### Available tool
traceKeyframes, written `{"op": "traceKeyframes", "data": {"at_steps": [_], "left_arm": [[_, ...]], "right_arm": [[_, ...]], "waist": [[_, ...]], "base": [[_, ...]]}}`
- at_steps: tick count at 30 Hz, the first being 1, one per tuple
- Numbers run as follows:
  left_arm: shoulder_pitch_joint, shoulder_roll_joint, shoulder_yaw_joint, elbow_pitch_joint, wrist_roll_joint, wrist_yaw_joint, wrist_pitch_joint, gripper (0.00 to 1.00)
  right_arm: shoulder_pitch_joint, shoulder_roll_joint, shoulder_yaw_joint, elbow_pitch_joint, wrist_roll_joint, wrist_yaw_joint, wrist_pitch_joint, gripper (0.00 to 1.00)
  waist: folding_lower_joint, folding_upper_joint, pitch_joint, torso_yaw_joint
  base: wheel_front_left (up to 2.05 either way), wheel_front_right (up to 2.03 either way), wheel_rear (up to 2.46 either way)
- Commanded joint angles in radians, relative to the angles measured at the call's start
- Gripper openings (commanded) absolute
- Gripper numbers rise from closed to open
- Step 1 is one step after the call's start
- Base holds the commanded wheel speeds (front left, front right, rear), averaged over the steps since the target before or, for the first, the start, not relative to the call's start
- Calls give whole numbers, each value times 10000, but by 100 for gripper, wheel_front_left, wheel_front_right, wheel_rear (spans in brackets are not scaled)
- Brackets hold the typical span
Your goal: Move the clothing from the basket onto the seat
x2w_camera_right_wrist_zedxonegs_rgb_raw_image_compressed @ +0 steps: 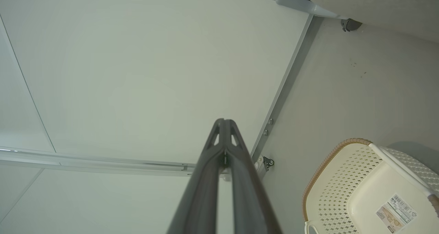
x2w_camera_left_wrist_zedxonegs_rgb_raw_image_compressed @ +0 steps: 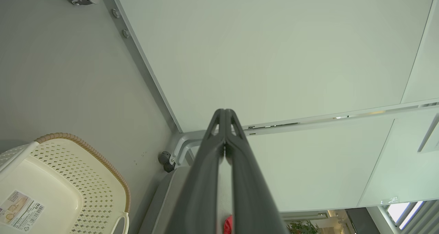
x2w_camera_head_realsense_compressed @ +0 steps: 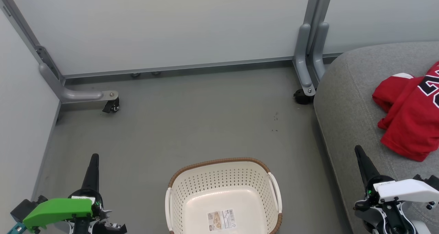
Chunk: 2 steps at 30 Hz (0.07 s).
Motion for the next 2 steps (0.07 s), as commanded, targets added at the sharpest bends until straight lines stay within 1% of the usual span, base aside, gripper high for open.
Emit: {"op": "traceKeyframes", "data": {"at_steps": [1,2], "left_arm": [[-236,38,52,-5,-200,-61,60,0],[-255,36,63,3,-272,-65,81,0]], "right_arm": [[-158,-20,-59,6,217,-7,78,0],[-173,-18,-71,11,285,-8,101,0]], "waist": [[0,-1,10,3],[0,-1,16,4]], "base": [[0,0,0],[0,0,0]]}}
